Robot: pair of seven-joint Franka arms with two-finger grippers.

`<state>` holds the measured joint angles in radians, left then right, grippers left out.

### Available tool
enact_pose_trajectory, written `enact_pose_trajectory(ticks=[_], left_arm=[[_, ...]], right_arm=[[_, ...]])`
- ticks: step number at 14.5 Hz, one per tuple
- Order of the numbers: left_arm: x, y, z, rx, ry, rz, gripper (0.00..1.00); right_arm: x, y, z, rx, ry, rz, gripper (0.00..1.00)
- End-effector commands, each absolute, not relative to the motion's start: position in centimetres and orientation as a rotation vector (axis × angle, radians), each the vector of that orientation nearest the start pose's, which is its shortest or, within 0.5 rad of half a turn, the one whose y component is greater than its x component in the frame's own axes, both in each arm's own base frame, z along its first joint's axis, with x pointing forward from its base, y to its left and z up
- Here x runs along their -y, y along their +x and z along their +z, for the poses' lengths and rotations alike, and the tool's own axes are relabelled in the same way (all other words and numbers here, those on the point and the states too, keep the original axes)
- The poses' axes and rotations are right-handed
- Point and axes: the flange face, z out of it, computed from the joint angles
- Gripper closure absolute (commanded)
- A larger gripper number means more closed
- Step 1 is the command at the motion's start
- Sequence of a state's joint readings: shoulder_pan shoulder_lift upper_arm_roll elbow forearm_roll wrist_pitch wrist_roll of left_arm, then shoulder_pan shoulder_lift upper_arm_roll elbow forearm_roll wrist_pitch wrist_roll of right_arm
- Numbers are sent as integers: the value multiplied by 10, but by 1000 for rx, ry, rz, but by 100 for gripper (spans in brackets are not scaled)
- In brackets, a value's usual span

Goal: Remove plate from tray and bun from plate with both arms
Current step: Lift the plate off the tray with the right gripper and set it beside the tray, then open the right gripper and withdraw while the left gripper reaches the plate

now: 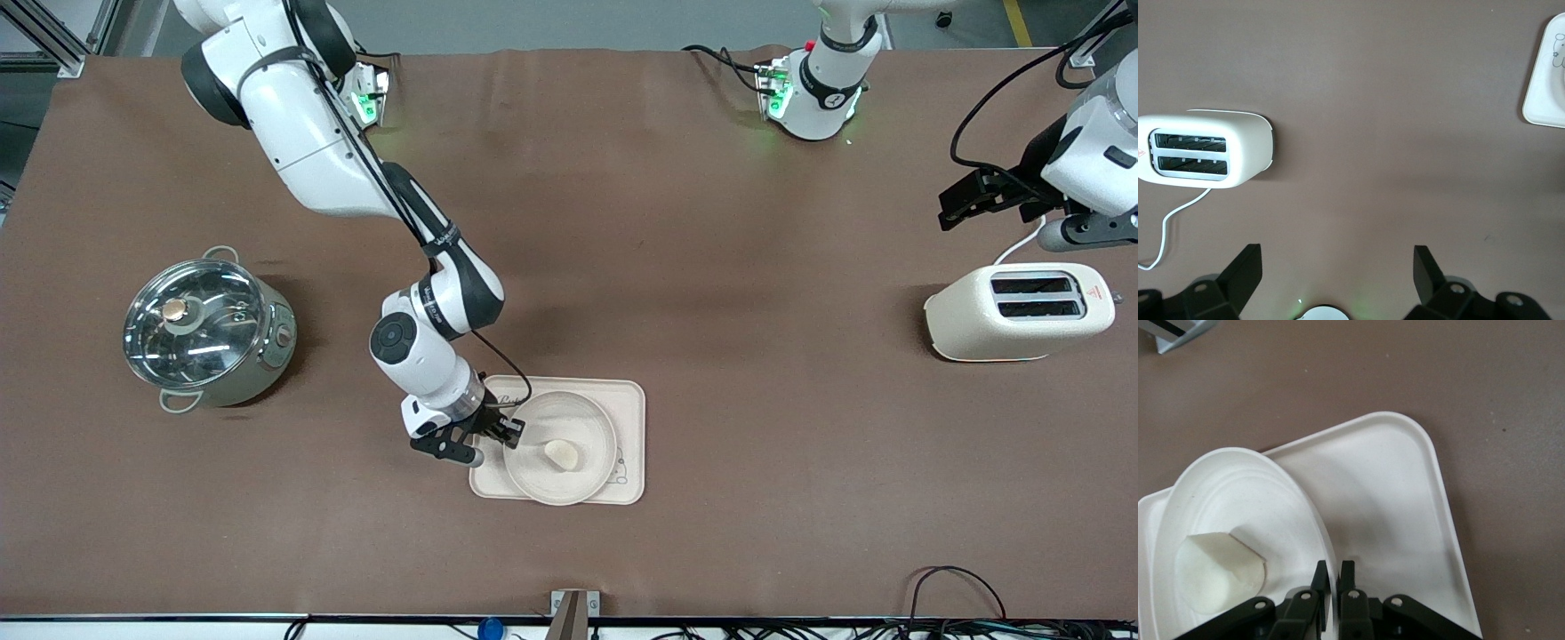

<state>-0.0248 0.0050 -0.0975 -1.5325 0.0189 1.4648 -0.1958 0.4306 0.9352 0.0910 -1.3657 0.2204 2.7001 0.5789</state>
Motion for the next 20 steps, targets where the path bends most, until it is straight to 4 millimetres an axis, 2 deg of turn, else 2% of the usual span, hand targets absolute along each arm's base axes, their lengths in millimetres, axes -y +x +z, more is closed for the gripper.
enact_pose_trajectory(ticks=[1,3,6,8,11,13,14,15,16,17,18,20], left_arm=[[65,541,638,95,-3092,99,0],[65,544,636,88,-3097,100,0],[70,544,640,98,-3110,89,0],[77,544,639,91,-3111,91,0],[80,544,634,81,-3110,101,0],[88,549,626,62,-3111,105,0],[93,550,624,47,-3111,110,0],[94,550,623,45,-3111,113,0],[94,550,623,45,-3111,113,0],[95,551,621,38,-3109,117,0],[100,550,622,24,-3107,111,0],[105,556,614,14,-3108,111,0]], right_arm=[[-358,632,219,-346,-2706,-318,100],[-362,587,224,-320,-2697,-305,100],[-354,513,235,-292,-2685,-315,100],[-350,477,231,-266,-2689,-326,100],[-343,446,210,-256,-2663,-402,100],[-341,428,197,-250,-2676,-374,100],[-343,425,196,-255,-2676,-364,96],[-343,425,196,-258,-2676,-364,67],[-343,425,195,-258,-2676,-363,32],[-343,425,196,-268,-2673,-363,12],[-344,426,198,-312,-2663,-355,0],[-352,436,211,-418,-2615,-351,0]])
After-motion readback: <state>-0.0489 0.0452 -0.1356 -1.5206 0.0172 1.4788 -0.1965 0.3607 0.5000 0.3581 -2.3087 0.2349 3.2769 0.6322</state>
